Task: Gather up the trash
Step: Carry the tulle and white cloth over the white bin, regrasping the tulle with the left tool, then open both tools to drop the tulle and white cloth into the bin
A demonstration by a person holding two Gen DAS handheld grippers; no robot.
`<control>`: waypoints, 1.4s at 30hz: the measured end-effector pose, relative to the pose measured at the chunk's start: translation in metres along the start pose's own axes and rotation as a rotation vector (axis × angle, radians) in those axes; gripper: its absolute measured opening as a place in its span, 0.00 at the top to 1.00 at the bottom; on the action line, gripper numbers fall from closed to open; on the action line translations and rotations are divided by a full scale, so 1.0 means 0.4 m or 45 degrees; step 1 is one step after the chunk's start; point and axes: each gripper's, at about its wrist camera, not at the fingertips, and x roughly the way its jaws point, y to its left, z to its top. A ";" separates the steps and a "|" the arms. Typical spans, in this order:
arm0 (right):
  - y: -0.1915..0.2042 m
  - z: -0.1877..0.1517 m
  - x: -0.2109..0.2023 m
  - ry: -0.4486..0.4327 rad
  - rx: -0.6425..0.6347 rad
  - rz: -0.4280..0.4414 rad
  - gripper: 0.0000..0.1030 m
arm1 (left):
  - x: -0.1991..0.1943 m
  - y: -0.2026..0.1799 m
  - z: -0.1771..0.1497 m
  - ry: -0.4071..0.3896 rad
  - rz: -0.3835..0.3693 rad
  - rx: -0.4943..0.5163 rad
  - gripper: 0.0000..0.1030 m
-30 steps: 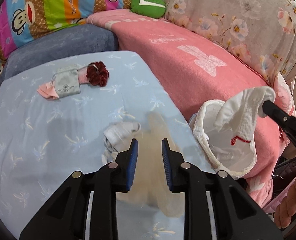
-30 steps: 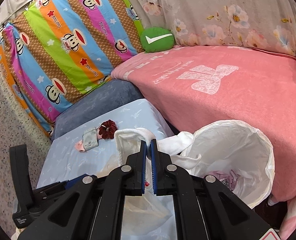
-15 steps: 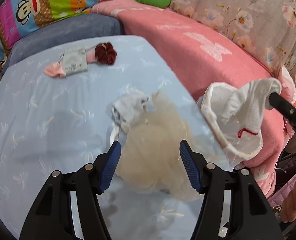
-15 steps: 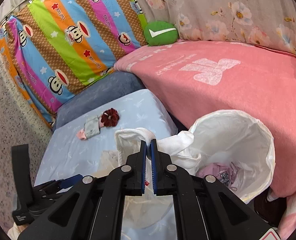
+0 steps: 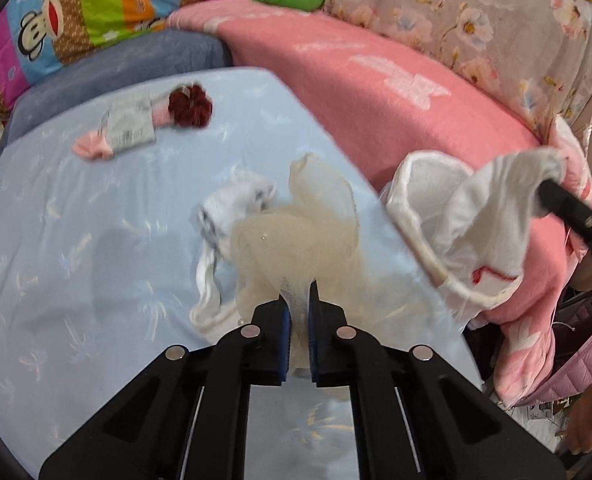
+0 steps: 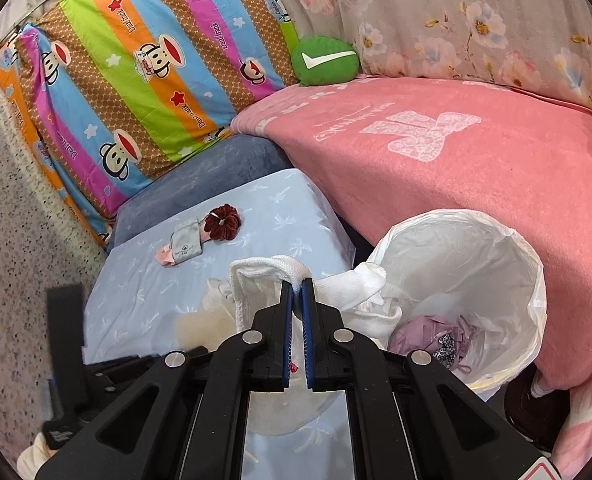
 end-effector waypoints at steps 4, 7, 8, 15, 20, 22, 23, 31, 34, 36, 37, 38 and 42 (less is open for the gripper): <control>-0.016 0.026 -0.012 -0.038 0.010 -0.006 0.96 | -0.066 -0.040 0.069 -0.116 -0.019 0.047 0.93; -0.030 0.041 -0.019 -0.063 0.018 -0.015 0.96 | -0.085 -0.068 0.117 -0.166 -0.033 0.073 0.93; -0.037 0.048 -0.022 -0.073 0.022 -0.020 0.96 | -0.088 -0.077 0.131 -0.178 -0.041 0.080 0.93; -0.104 0.084 -0.036 -0.120 0.063 -0.084 0.96 | -0.064 -0.159 0.186 -0.203 -0.103 0.151 0.93; -0.167 0.096 -0.036 -0.127 0.104 -0.140 0.96 | -0.026 -0.241 0.204 -0.184 -0.174 0.205 0.93; -0.192 0.098 -0.035 -0.124 0.120 -0.162 0.96 | -0.012 -0.269 0.207 -0.174 -0.196 0.220 0.93; -0.204 0.100 -0.033 -0.121 0.129 -0.169 0.96 | -0.003 -0.283 0.209 -0.166 -0.209 0.226 0.93; -0.266 0.098 -0.036 -0.116 0.172 -0.217 0.93 | 0.047 -0.360 0.215 -0.103 -0.283 0.269 0.92; -0.279 0.099 -0.041 -0.130 0.185 -0.236 0.93 | 0.061 -0.378 0.216 -0.077 -0.296 0.278 0.92; -0.290 0.099 -0.042 -0.131 0.198 -0.240 0.92 | 0.070 -0.386 0.217 -0.056 -0.306 0.278 0.92; -0.294 0.098 -0.043 -0.132 0.205 -0.241 0.92 | 0.076 -0.392 0.219 -0.048 -0.302 0.276 0.89; -0.297 0.098 -0.043 -0.131 0.210 -0.240 0.91 | 0.079 -0.394 0.219 -0.043 -0.296 0.271 0.79; -0.300 0.098 -0.043 -0.128 0.214 -0.242 0.89 | 0.077 -0.389 0.222 -0.064 -0.273 0.237 0.48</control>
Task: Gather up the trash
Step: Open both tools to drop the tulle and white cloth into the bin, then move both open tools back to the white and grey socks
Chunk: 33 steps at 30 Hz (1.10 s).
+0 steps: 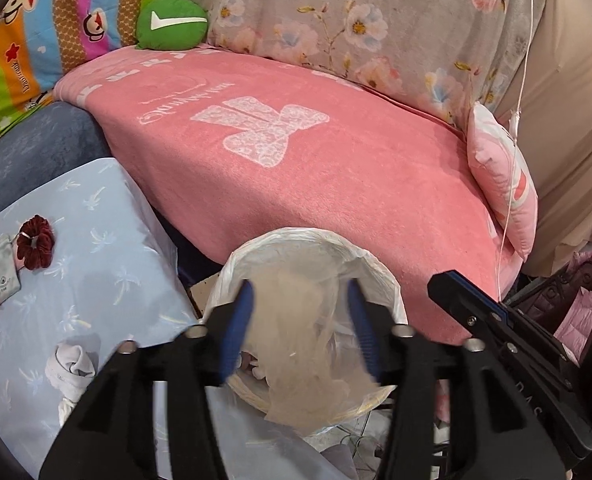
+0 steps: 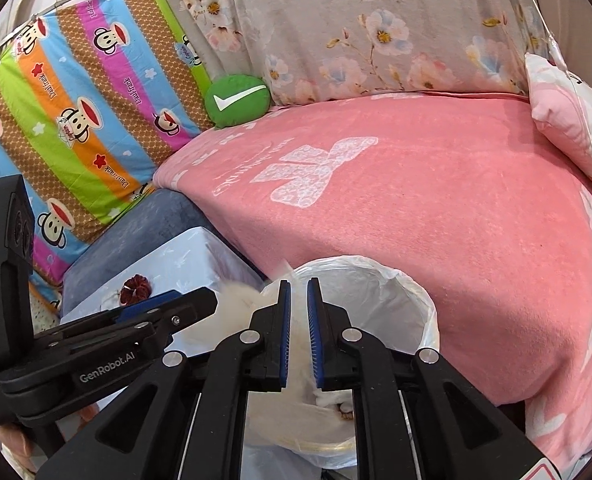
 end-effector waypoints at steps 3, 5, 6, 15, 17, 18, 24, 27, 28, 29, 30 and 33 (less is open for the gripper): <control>0.003 -0.002 -0.006 -0.003 0.001 -0.003 0.87 | 0.001 -0.002 0.004 -0.003 0.002 -0.008 0.47; 0.001 -0.001 -0.007 -0.005 -0.001 -0.002 0.87 | 0.000 -0.005 0.005 -0.008 0.007 -0.006 0.47; 0.002 -0.001 -0.008 -0.005 -0.002 -0.003 0.86 | -0.001 -0.006 0.005 -0.011 0.010 -0.005 0.47; 0.012 -0.004 -0.010 0.003 -0.019 0.008 0.81 | -0.010 0.011 -0.003 -0.016 0.024 -0.027 0.47; 0.019 -0.005 -0.011 0.006 -0.024 0.014 0.81 | -0.013 0.016 -0.006 -0.016 0.029 -0.032 0.47; 0.024 -0.006 -0.011 0.008 -0.028 0.017 0.81 | -0.015 0.019 -0.008 -0.016 0.031 -0.034 0.47; 0.058 -0.020 -0.008 0.031 -0.057 0.045 0.80 | -0.030 0.054 -0.026 -0.019 0.055 -0.068 0.47; 0.082 -0.032 -0.005 0.050 -0.082 0.063 0.79 | -0.039 0.083 -0.041 -0.016 0.081 -0.098 0.47; 0.090 -0.036 -0.004 0.055 -0.089 0.069 0.79 | -0.041 0.092 -0.046 -0.014 0.089 -0.109 0.46; 0.101 -0.041 -0.002 0.063 -0.097 0.077 0.79 | -0.045 0.107 -0.054 -0.011 0.100 -0.125 0.45; 0.111 -0.046 0.000 0.070 -0.103 0.086 0.78 | -0.047 0.117 -0.058 -0.009 0.109 -0.136 0.45; 0.144 -0.063 0.006 0.089 -0.126 0.105 0.74 | -0.058 0.156 -0.077 0.000 0.148 -0.175 0.41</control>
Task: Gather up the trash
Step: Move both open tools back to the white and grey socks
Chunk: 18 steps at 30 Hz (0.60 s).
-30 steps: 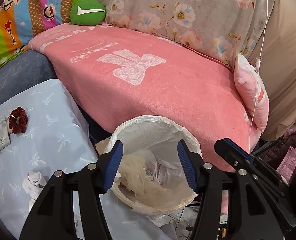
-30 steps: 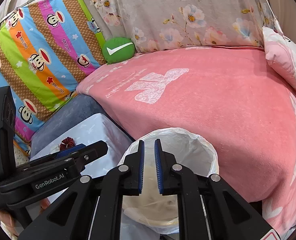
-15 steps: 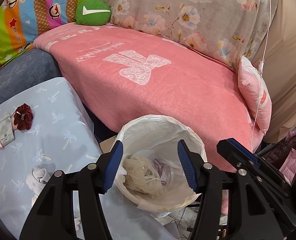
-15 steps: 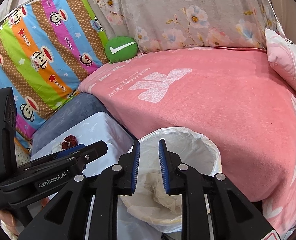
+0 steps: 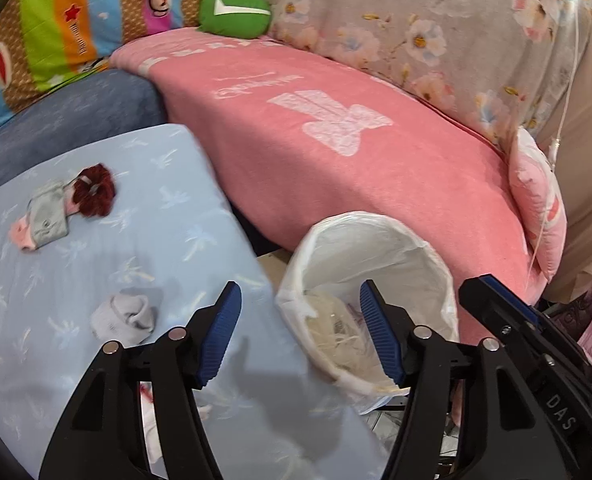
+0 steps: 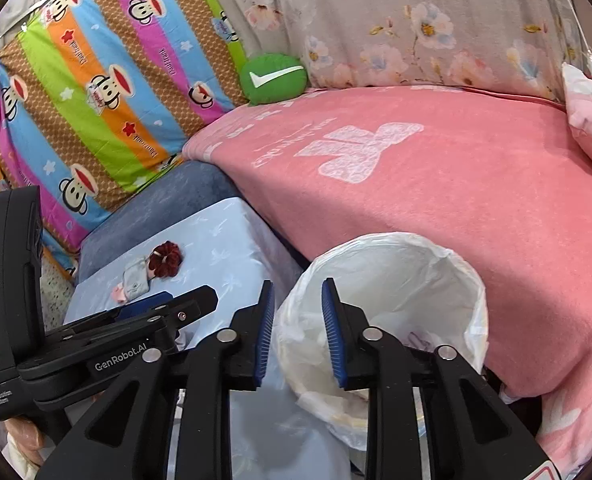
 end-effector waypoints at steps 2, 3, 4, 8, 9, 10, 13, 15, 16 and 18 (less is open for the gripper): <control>0.022 -0.009 0.009 0.015 -0.015 0.015 0.74 | -0.007 0.032 -0.013 -0.001 0.030 -0.021 0.39; 0.031 -0.012 0.013 0.022 -0.020 0.020 0.74 | -0.009 0.047 -0.019 0.001 0.048 -0.034 0.38; 0.043 -0.016 0.018 0.030 -0.027 0.028 0.74 | -0.011 0.065 -0.025 0.003 0.066 -0.049 0.38; 0.085 -0.030 0.038 0.057 -0.057 0.052 0.74 | -0.017 0.127 -0.055 0.024 0.112 -0.099 0.36; 0.094 -0.033 0.043 0.063 -0.064 0.056 0.74 | -0.018 0.140 -0.062 0.028 0.125 -0.107 0.34; 0.104 -0.037 0.047 0.069 -0.070 0.060 0.74 | -0.020 0.154 -0.072 0.033 0.140 -0.117 0.31; 0.133 -0.048 0.060 0.084 -0.091 0.070 0.72 | -0.023 0.190 -0.098 0.050 0.160 -0.143 0.29; 0.152 -0.056 0.070 0.097 -0.102 0.076 0.71 | -0.023 0.217 -0.114 0.067 0.171 -0.165 0.28; 0.160 -0.059 0.075 0.103 -0.108 0.079 0.71 | -0.023 0.228 -0.122 0.074 0.173 -0.176 0.27; 0.176 -0.065 0.084 0.114 -0.120 0.083 0.71 | -0.024 0.253 -0.141 0.090 0.178 -0.197 0.24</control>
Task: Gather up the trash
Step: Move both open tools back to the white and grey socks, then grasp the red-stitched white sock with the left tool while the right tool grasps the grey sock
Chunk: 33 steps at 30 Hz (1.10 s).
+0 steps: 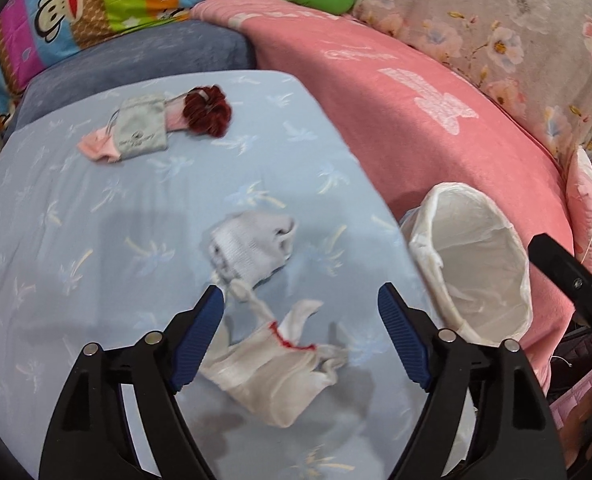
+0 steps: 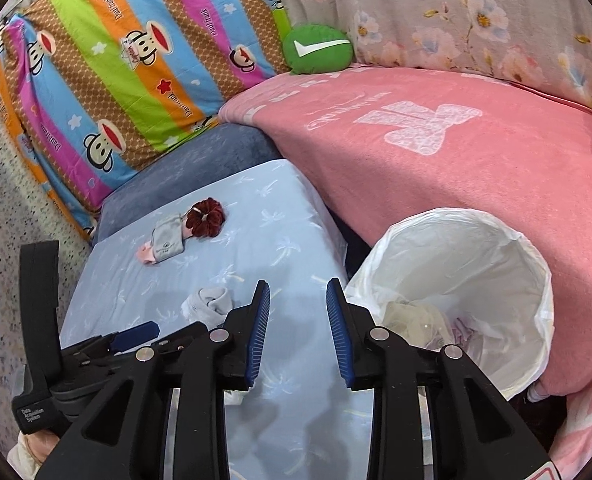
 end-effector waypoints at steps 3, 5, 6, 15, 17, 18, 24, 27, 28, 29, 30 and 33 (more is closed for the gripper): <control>0.022 -0.005 0.015 0.015 -0.014 0.005 0.70 | 0.008 0.029 -0.023 0.026 0.015 -0.020 0.20; 0.037 -0.009 0.025 0.025 -0.026 0.009 0.70 | 0.019 0.048 -0.040 0.054 0.019 -0.034 0.19; 0.043 -0.008 0.029 0.030 -0.032 0.010 0.70 | 0.023 0.055 -0.047 0.065 0.020 -0.040 0.19; 0.100 -0.023 0.073 0.080 -0.073 0.025 0.70 | 0.064 0.101 -0.103 0.151 0.004 -0.080 0.20; 0.111 -0.027 0.083 0.090 -0.083 0.027 0.70 | 0.069 0.108 -0.113 0.166 -0.010 -0.085 0.21; 0.116 -0.029 0.088 0.096 -0.088 0.027 0.70 | 0.070 0.106 -0.115 0.171 -0.020 -0.087 0.22; 0.149 -0.036 0.122 0.136 -0.113 0.043 0.70 | 0.066 0.108 -0.118 0.178 -0.066 -0.063 0.46; 0.165 -0.039 0.140 0.156 -0.126 0.048 0.70 | 0.062 0.120 -0.113 0.178 -0.086 -0.073 0.63; 0.170 -0.040 0.147 0.164 -0.129 0.050 0.70 | 0.059 0.127 -0.111 0.175 -0.091 -0.078 0.67; 0.177 -0.042 0.156 0.172 -0.131 0.052 0.70 | 0.057 0.130 -0.108 0.170 -0.092 -0.081 0.72; 0.183 -0.044 0.164 0.180 -0.135 0.053 0.70 | 0.053 0.135 -0.106 0.164 -0.092 -0.082 0.76; 0.206 -0.050 0.188 0.200 -0.151 0.057 0.70 | 0.048 0.150 -0.093 0.148 -0.085 -0.092 0.86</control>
